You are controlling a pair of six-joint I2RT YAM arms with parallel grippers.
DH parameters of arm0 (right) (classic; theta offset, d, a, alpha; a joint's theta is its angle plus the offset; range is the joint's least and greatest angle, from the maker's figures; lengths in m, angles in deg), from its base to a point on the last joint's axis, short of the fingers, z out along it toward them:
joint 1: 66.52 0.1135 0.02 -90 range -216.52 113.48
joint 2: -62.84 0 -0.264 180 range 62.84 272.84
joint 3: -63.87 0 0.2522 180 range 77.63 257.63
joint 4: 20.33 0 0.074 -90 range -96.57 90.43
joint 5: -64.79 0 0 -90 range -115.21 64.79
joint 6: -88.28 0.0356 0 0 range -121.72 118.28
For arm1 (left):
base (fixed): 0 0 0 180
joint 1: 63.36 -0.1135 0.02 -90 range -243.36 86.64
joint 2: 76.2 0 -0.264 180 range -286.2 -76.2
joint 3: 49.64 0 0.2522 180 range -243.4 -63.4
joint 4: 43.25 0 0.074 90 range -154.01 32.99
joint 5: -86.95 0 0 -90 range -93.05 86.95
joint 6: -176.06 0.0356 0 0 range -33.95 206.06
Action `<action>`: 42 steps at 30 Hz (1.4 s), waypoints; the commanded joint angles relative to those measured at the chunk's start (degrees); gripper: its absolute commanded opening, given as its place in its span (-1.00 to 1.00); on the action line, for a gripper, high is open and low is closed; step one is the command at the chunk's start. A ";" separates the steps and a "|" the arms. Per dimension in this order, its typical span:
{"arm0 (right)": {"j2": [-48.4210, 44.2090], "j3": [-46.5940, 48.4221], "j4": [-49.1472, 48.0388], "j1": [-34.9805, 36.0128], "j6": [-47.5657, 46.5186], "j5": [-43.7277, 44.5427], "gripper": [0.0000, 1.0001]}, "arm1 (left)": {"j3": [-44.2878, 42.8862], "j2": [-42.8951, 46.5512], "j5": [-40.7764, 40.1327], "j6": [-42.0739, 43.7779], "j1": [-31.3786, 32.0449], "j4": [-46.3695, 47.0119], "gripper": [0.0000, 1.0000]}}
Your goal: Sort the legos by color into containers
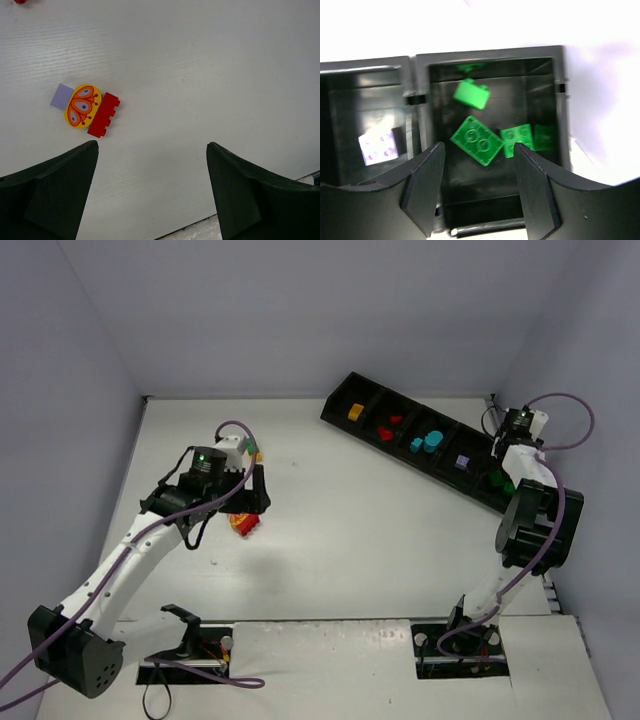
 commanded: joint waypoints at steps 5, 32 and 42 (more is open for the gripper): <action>-12.77 0.02 -2.02 11.59 0.44 -4.83 0.08 | -2.50 -2.18 4.43 -4.43 -9.98 -0.16 0.65; -25.61 -16.59 -5.80 44.76 -2.37 -20.56 0.12 | -6.28 -25.92 -5.24 -27.89 -17.28 -2.63 0.76; -24.30 -17.21 -6.42 49.07 -4.92 -21.88 0.13 | -5.84 -28.91 -4.88 -35.11 -17.11 -1.48 0.41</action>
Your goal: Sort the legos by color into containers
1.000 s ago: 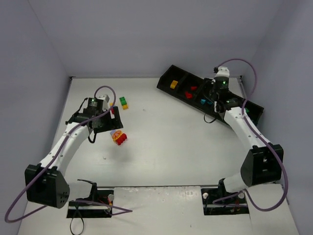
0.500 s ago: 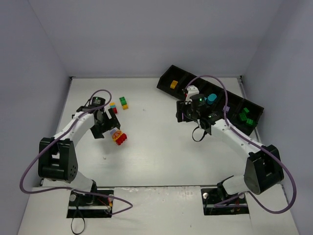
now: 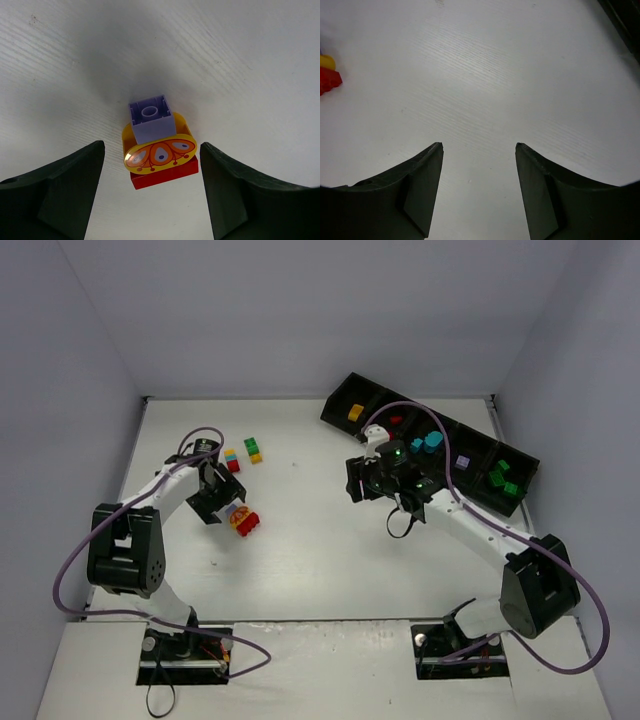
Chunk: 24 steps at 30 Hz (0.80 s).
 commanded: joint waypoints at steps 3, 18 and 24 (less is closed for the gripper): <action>-0.97 0.21 -3.51 1.29 -2.23 -1.51 0.13 | -1.81 2.20 -1.59 -5.10 0.07 0.59 0.55; -0.62 -1.28 -4.04 1.38 -3.03 -3.71 0.14 | -0.05 0.36 -1.41 -9.67 3.23 2.00 0.63; -1.15 -2.08 -4.22 1.38 -2.67 -4.42 0.14 | 0.29 -1.49 -2.55 -11.52 4.29 1.56 0.63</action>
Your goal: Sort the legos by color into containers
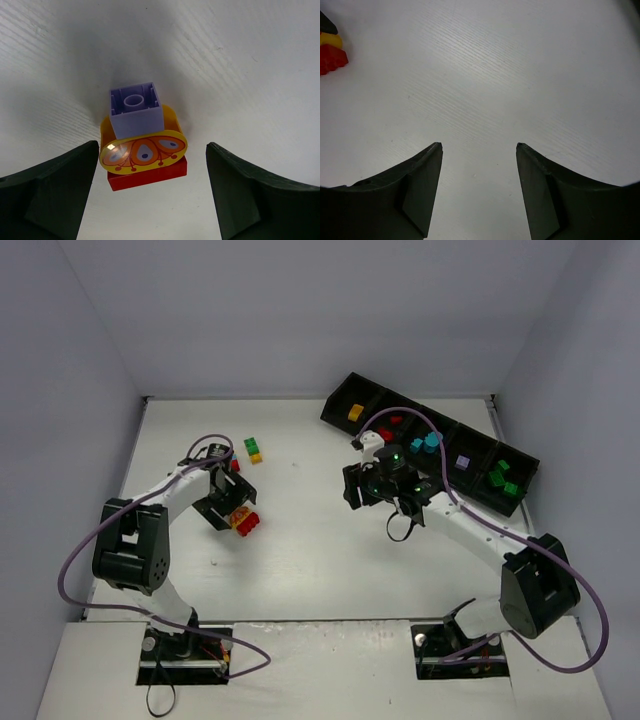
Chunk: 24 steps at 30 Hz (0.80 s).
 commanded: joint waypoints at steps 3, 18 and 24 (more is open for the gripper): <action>-1.43 -0.46 -3.25 0.18 -0.25 -1.62 0.15 | 0.25 -0.58 -2.34 -3.00 0.47 1.04 0.63; -2.49 -1.87 -4.31 3.33 -1.83 -4.25 0.15 | 0.52 -1.37 -1.29 -4.41 0.47 2.97 -0.68; -1.88 0.85 -9.48 9.48 -3.32 -4.26 0.37 | -0.62 4.77 1.96 -5.64 0.47 1.66 -1.00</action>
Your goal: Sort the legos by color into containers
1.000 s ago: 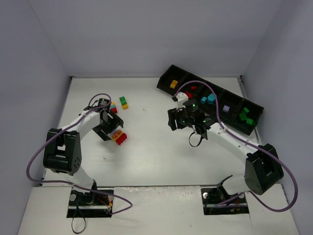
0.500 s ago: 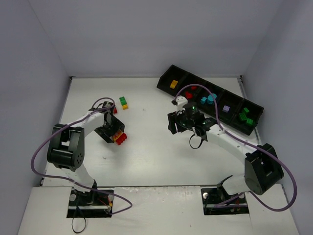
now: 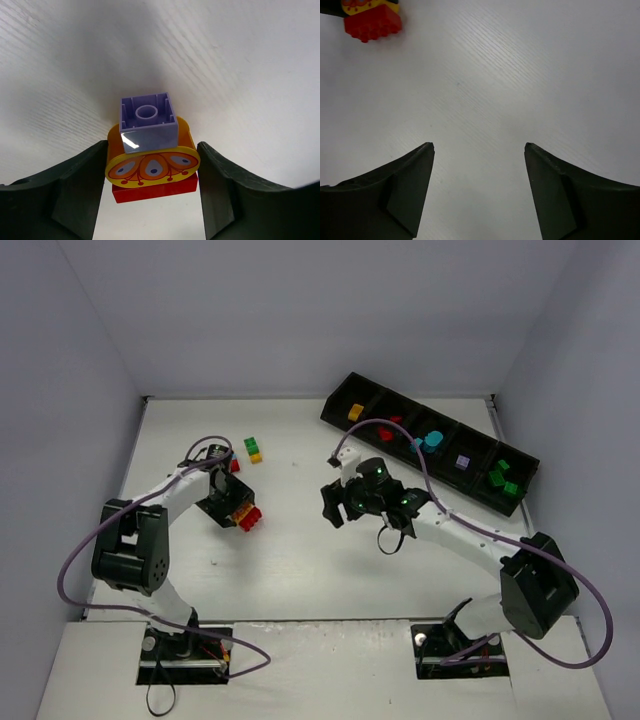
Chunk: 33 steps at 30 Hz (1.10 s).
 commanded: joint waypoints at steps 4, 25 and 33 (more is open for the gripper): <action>0.78 6.77 -9.11 7.32 -2.67 1.47 0.61 | -2.39 10.74 3.75 -3.55 0.16 -1.19 -1.00; 14.50 27.52 -13.86 12.52 14.90 -7.75 0.39 | 7.61 35.27 7.35 2.25 0.25 17.16 -1.00; 16.51 31.56 -12.46 12.34 18.15 -9.95 0.38 | 10.26 39.23 10.60 5.50 0.34 26.05 -1.00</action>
